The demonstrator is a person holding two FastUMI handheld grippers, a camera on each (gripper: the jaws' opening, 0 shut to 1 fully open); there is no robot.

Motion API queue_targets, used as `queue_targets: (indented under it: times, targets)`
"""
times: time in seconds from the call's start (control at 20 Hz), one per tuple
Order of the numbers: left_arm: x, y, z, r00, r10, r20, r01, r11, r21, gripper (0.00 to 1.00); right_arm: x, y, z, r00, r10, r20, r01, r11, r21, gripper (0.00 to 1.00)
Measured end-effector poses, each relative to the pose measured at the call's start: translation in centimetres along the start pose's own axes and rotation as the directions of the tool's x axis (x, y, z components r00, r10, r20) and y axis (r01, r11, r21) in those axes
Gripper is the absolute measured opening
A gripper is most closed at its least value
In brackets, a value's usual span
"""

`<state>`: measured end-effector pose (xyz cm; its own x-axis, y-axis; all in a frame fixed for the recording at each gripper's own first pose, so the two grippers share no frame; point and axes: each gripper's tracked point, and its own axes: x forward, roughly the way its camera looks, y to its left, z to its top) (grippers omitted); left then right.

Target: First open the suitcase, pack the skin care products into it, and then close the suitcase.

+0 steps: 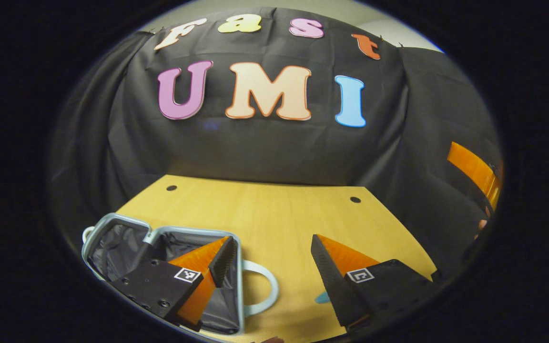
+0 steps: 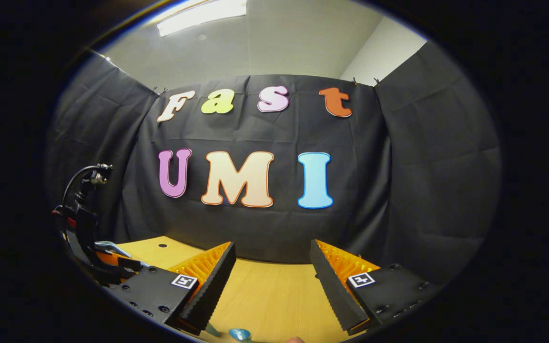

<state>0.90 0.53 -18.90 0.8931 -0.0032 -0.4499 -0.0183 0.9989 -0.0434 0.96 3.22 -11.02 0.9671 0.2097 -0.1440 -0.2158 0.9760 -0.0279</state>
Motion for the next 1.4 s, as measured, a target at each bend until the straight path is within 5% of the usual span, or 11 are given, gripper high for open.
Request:
queue_targets:
  times: [0.7, 0.9, 0.95, 1.0, 1.05, 1.15, 1.4]
  targets:
    - [2.0, -7.9, -10.2, 0.976, -0.122, -0.183, 0.114, 0.992, -0.053, 0.93, -2.0, -3.7, -2.2, 0.999, -0.005, -0.053, 0.002, 0.999, -0.048, 0.98]
    - [3.3, -8.5, -13.5, 0.961, -0.126, -0.248, 0.114, 0.992, -0.062, 0.81, -2.6, -3.5, -3.0, 0.997, 0.013, -0.075, -0.017, 0.999, -0.05, 0.98]
    - [3.5, -8.6, -14.2, 0.958, -0.121, -0.261, 0.109, 0.992, -0.06, 0.6, -2.7, -3.3, -3.3, 0.997, 0.023, -0.079, -0.027, 0.998, -0.051, 0.98]
    - [3.8, -8.6, -14.6, 0.956, -0.117, -0.27, 0.105, 0.993, -0.056, 0.59, -2.8, -2.9, -3.4, 0.996, 0.034, -0.082, -0.038, 0.998, -0.052, 0.99]
    - [4.0, -8.6, -14.9, 0.955, -0.111, -0.276, 0.101, 0.994, -0.051, 0.4, -2.9, -2.5, -3.6, 0.995, 0.047, -0.087, -0.052, 0.997, -0.053, 0.98]
    - [3.7, -8.3, -15.0, 0.957, -0.107, -0.271, 0.099, 0.994, -0.043, 0.25, -3.1, -1.8, -4.2, 0.992, 0.075, -0.098, -0.08, 0.996, -0.045, 0.99]
    - [2.8, -7.1, -12.6, 0.959, -0.099, -0.265, 0.088, 0.995, -0.052, 0.16, -3.1, 0.9, -7.4, 0.975, 0.16, -0.154, -0.162, 0.987, -0.001, 1.0]
